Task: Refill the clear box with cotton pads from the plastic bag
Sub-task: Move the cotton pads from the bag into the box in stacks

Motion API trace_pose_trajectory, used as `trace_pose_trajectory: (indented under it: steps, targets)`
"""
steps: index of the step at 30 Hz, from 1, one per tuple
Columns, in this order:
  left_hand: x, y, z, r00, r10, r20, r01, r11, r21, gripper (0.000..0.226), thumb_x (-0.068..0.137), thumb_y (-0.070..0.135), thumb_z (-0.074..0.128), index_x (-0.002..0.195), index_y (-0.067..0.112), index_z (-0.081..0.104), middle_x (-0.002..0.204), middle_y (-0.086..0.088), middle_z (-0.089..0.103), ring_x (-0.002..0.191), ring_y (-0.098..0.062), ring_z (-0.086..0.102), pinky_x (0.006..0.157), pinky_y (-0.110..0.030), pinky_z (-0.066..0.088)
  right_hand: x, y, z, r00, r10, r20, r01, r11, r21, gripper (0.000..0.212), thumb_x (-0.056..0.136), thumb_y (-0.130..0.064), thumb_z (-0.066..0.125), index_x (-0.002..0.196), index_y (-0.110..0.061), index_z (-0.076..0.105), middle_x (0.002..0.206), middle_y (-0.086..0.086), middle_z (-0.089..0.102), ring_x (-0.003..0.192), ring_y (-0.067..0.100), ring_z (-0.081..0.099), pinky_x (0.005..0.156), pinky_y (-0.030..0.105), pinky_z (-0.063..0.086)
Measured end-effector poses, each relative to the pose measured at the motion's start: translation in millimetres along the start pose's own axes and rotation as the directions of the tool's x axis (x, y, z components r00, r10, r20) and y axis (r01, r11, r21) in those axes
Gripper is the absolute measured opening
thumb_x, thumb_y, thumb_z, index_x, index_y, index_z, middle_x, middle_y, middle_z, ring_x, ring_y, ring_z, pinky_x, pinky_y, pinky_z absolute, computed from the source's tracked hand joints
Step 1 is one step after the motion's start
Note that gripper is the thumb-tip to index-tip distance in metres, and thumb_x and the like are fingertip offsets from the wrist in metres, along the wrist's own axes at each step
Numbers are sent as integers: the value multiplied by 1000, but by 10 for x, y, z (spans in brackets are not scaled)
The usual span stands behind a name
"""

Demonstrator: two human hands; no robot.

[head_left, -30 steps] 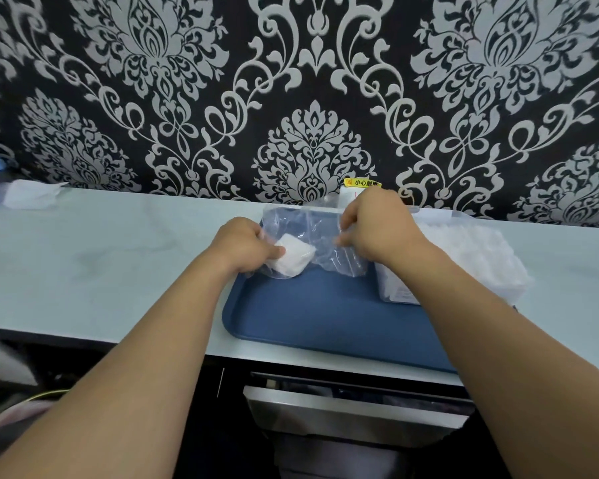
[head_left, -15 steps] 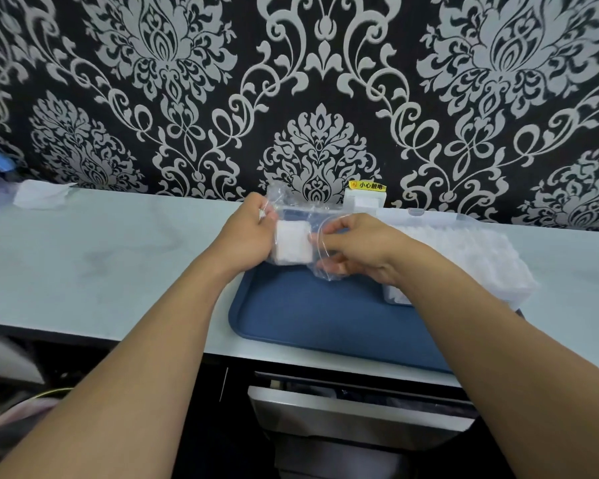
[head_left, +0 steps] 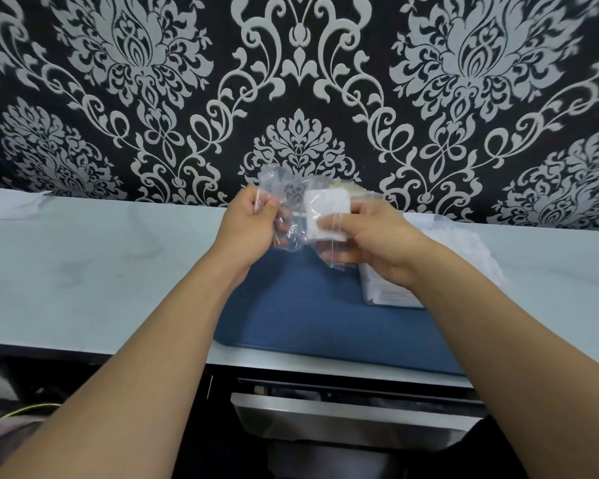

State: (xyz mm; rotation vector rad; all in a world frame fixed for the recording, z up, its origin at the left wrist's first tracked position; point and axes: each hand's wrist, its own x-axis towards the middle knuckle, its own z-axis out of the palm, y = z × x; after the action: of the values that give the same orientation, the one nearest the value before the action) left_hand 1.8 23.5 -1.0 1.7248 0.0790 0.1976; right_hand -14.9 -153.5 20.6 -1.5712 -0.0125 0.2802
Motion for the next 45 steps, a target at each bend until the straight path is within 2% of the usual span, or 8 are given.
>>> trace_pose_trajectory:
  steps: [7, 11, 18, 24, 29, 35, 40, 45]
  targets:
    - [94, -178, -150, 982, -129, -138, 176, 893, 415, 16, 80, 7, 62, 89, 17, 54, 93, -11, 68, 83, -32, 68, 71, -44, 60, -238, -88, -554, 985, -161, -62, 144, 966, -214, 23, 86, -1, 68, 108, 4, 64, 102, 23, 72, 87, 33, 75, 58, 28, 58]
    - [46, -136, -158, 970, -184, -157, 242, 730, 639, 48, 81, 19, 71, 123, 11, 50, 109, -7, 58, 101, -30, 60, 77, -36, 48, -305, -32, -823, 987, -147, -69, 120, 945, -305, 17, 84, -1, 69, 101, 4, 69, 89, 21, 70, 73, 26, 67, 53, 25, 48]
    - [-60, 16, -10, 983, 10, -182, 136, 621, 772, 60, 79, 30, 70, 130, 7, 47, 127, -13, 57, 117, -37, 55, 87, -44, 47, -358, -7, -898, 941, -340, 7, 299, 818, -490, 24, 77, 8, 67, 92, -8, 76, 85, 9, 70, 70, 20, 60, 62, 35, 47]
    - [-169, 196, 293, 891, 452, 50, -404, 738, 541, 35, 84, 21, 72, 118, 17, 64, 119, 4, 62, 113, -13, 57, 97, -16, 41, -277, 82, -880, 892, -395, 218, 426, 577, -697, 39, 70, 13, 64, 89, -18, 79, 96, -6, 76, 92, 11, 69, 73, 27, 54]
    - [-303, 136, 599, 773, 329, 543, -576, 723, 381, 22, 74, 31, 86, 90, 23, 75, 93, 13, 71, 91, 0, 64, 83, -14, 48, -146, 133, -897, 883, -383, 271, 425, 408, -808, 35, 67, 7, 71, 89, -19, 80, 94, -4, 75, 89, 13, 67, 76, 21, 51]
    - [-235, 42, 735, 748, 313, 585, -623, 633, 459, 27, 63, 47, 88, 73, 26, 75, 85, 12, 70, 85, -10, 64, 83, -37, 52, -141, 101, -803, 893, -310, 325, 387, 163, -908, 29, 71, -2, 75, 96, -17, 79, 102, 1, 65, 85, 16, 52, 73, 28, 41]
    - [-250, 69, 754, 751, 267, 604, -603, 651, 461, 32, 55, 37, 96, 68, 22, 72, 85, 10, 64, 77, -10, 63, 76, -37, 56, -138, 102, -772, 925, -167, 341, 364, 132, -922, 22, 77, -11, 71, 97, -20, 78, 103, 2, 59, 94, 23, 57, 85, 43, 49]
    - [-288, 78, 740, 814, 181, 552, -473, 758, 449, 54, 46, 27, 101, 78, 22, 58, 72, 3, 69, 63, -12, 70, 67, -42, 62, -118, 76, -718, 958, -13, 287, 287, 4, -958, 37, 87, -13, 64, 117, -34, 70, 113, -1, 56, 103, 21, 54, 83, 35, 48]
